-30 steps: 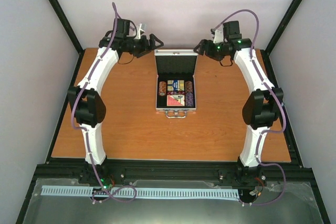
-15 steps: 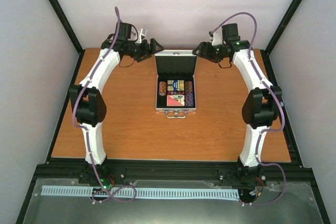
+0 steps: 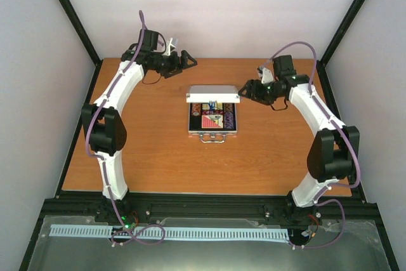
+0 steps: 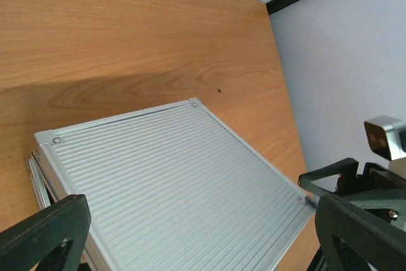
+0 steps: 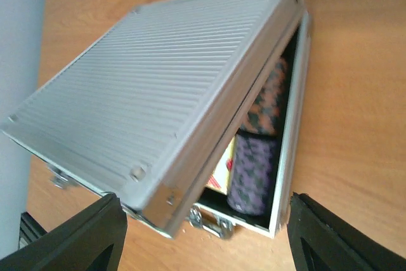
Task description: Pack up texas hold em set
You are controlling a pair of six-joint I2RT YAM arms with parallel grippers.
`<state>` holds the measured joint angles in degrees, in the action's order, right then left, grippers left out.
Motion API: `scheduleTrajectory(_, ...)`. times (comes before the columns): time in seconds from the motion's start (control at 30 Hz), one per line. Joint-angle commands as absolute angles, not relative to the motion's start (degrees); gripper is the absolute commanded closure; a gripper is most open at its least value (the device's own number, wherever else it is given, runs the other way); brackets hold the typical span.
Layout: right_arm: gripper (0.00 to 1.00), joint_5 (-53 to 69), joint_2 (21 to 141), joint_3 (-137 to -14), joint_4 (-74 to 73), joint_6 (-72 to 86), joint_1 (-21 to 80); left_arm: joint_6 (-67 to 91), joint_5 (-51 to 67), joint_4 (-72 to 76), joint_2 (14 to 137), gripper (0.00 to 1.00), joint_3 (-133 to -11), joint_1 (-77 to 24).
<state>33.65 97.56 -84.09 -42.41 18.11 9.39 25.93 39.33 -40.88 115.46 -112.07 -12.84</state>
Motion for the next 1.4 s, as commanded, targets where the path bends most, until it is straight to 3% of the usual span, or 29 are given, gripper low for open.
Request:
scheduleTrajectory(0.0, 0.29, 31.07, 92.60, -76.86, -39.71, 19.86, 9.14, 24.66, 40.97, -41.22, 111.87, 0.00, -110.10, -12.54)
scheduleTrajectory(0.47, 0.27, 32.28, 85.74, -66.68, -38.64, 19.24, 16.48, 23.66, 41.82, -39.08, 103.77, 0.00, -94.30, -16.45)
scheduleTrajectory(0.7, 0.08, 39.97, 81.89, -56.91, -30.08, 22.68, 23.61, 27.86, 43.21, -31.76, 99.89, 0.00, -84.25, -19.30)
scheduleTrajectory(0.8, 0.00, 39.56, 82.63, -54.85, -27.94, 23.87, 26.64, 28.21, 46.31, -29.26, 100.14, 0.00, -83.35, -19.79)
scheduleTrajectory(1.37, 0.00, 33.70, 96.37, -58.40, -19.67, 23.18, 33.74, 30.49, 49.08, -26.60, 114.30, 0.00, -91.87, -23.01)
